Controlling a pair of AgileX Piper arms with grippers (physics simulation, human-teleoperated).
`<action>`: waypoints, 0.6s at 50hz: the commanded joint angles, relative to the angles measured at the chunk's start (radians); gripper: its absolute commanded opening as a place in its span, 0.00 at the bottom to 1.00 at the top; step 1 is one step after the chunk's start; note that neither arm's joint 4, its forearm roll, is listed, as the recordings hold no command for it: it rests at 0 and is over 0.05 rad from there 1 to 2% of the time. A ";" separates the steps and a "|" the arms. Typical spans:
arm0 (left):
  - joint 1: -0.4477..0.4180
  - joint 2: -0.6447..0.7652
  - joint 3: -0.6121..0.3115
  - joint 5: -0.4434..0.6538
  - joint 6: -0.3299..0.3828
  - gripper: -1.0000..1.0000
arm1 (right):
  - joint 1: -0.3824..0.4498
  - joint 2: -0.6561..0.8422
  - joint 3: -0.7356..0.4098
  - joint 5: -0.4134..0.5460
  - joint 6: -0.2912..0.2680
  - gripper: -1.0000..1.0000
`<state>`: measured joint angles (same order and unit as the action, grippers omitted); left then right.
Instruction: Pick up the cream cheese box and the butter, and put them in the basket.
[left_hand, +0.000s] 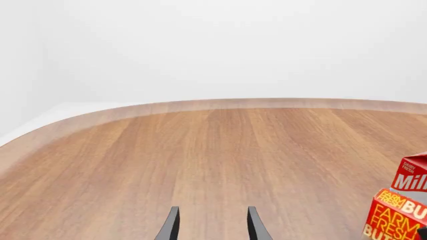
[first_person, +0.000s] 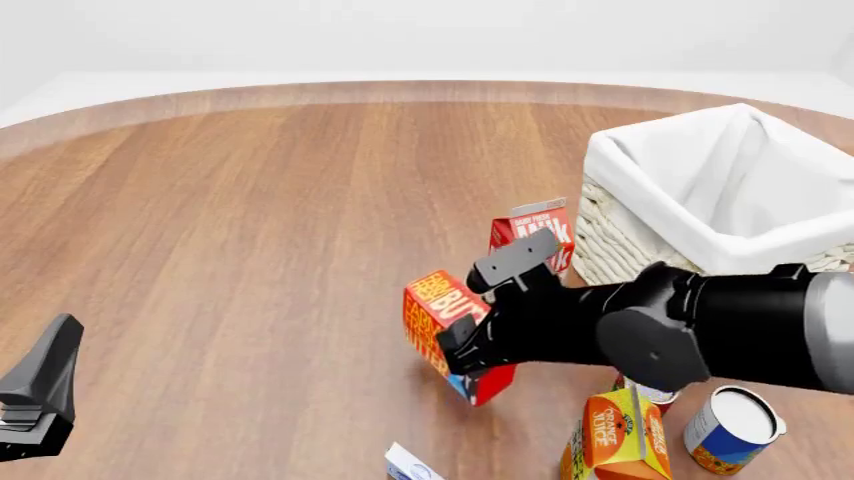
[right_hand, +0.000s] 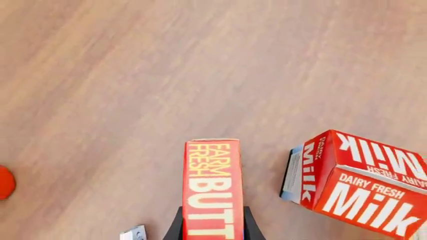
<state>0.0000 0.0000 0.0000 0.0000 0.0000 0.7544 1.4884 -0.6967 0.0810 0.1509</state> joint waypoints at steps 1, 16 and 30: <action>0.000 0.000 0.000 0.000 0.000 1.00 | 0.001 -0.142 -0.067 0.131 -0.036 0.00; 0.000 0.000 0.000 0.000 0.000 1.00 | 0.023 -0.287 -0.145 0.279 -0.098 0.00; 0.000 0.000 0.000 0.000 0.000 1.00 | -0.008 -0.428 -0.277 0.424 -0.179 0.00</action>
<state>0.0000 0.0000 0.0000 0.0000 0.0000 0.7697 1.1693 -0.8733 0.4066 0.0103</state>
